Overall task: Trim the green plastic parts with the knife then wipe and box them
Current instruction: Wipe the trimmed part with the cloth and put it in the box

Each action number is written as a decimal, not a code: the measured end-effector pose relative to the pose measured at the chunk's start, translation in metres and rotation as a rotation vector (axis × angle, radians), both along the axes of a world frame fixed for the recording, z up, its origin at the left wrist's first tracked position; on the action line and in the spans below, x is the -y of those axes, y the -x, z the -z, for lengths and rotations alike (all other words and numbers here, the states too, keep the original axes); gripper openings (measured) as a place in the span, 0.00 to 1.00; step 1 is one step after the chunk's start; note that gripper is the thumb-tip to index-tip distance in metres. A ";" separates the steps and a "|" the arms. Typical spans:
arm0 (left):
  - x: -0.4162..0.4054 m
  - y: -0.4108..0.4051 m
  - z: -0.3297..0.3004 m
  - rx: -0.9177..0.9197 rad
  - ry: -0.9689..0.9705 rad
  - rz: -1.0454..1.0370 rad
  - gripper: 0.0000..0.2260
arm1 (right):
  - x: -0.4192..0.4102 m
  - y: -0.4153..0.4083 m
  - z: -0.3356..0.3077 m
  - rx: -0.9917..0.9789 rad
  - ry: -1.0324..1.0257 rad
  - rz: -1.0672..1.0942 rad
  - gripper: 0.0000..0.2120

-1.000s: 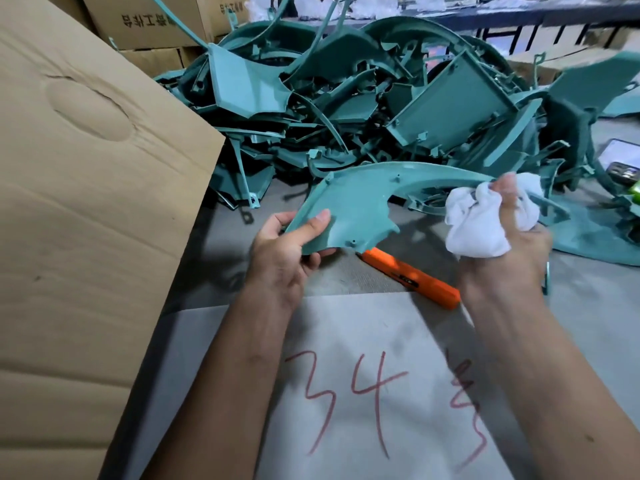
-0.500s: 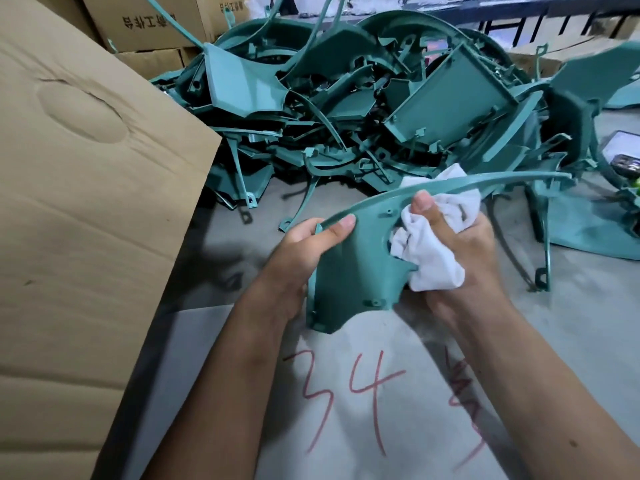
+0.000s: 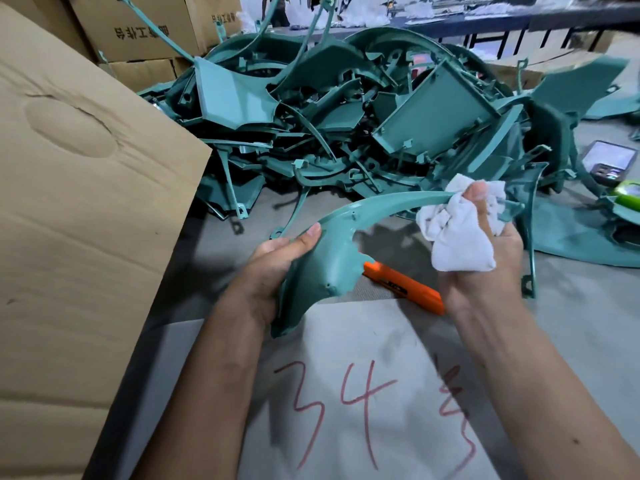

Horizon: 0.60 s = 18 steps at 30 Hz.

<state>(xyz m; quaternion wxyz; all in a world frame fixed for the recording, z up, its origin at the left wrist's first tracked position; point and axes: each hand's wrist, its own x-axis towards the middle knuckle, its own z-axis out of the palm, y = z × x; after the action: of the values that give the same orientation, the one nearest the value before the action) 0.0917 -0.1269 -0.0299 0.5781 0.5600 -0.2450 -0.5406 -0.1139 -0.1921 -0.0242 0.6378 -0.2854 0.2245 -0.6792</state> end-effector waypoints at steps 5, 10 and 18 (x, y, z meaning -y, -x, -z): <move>-0.003 -0.022 -0.002 -0.235 0.095 0.041 0.16 | 0.009 -0.002 0.008 -0.487 0.197 0.074 0.14; -0.007 -0.034 0.000 -0.033 0.146 -0.003 0.14 | 0.015 0.007 0.000 -0.146 0.275 -0.019 0.14; -0.009 -0.040 0.004 0.100 0.037 0.004 0.25 | 0.010 0.014 -0.006 -0.224 0.255 -0.156 0.13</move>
<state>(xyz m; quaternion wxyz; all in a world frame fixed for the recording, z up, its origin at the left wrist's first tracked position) 0.1318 -0.1180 -0.0342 0.5744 0.5748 -0.2847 -0.5085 -0.1280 -0.2024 -0.0180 0.6183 -0.4540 0.1834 -0.6148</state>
